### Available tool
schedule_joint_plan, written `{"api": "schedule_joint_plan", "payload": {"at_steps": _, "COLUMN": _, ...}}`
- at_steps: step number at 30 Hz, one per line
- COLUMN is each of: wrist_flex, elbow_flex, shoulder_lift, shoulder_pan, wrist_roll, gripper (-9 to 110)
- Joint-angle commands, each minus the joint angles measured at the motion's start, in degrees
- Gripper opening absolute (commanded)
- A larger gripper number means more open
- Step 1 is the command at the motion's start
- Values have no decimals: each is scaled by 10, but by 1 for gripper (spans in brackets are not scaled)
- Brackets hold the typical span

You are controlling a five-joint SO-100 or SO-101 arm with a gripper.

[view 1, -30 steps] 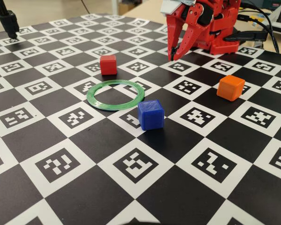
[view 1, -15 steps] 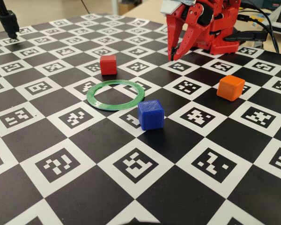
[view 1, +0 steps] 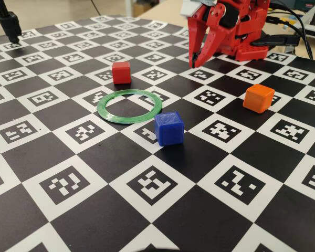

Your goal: Grab the red cube then put it in the green circle then put the blue cube on top and finally the orange cube on top

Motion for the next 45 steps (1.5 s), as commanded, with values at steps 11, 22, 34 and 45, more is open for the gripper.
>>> {"api": "schedule_joint_plan", "payload": {"at_steps": 11, "wrist_flex": 173, "elbow_flex": -499, "shoulder_lift": -365, "shoulder_pan": -1, "wrist_roll": 313, "gripper": -5}}
{"api": "schedule_joint_plan", "payload": {"at_steps": 22, "wrist_flex": 207, "elbow_flex": -722, "shoulder_lift": -565, "shoulder_pan": 17, "wrist_roll": 588, "gripper": 4}}
{"api": "schedule_joint_plan", "payload": {"at_steps": 34, "wrist_flex": 220, "elbow_flex": -866, "shoulder_lift": -730, "shoulder_pan": 87, "wrist_roll": 757, "gripper": 28}}
{"api": "schedule_joint_plan", "payload": {"at_steps": 45, "wrist_flex": 250, "elbow_flex": -960, "shoulder_lift": -832, "shoulder_pan": 150, "wrist_roll": 868, "gripper": 37}}
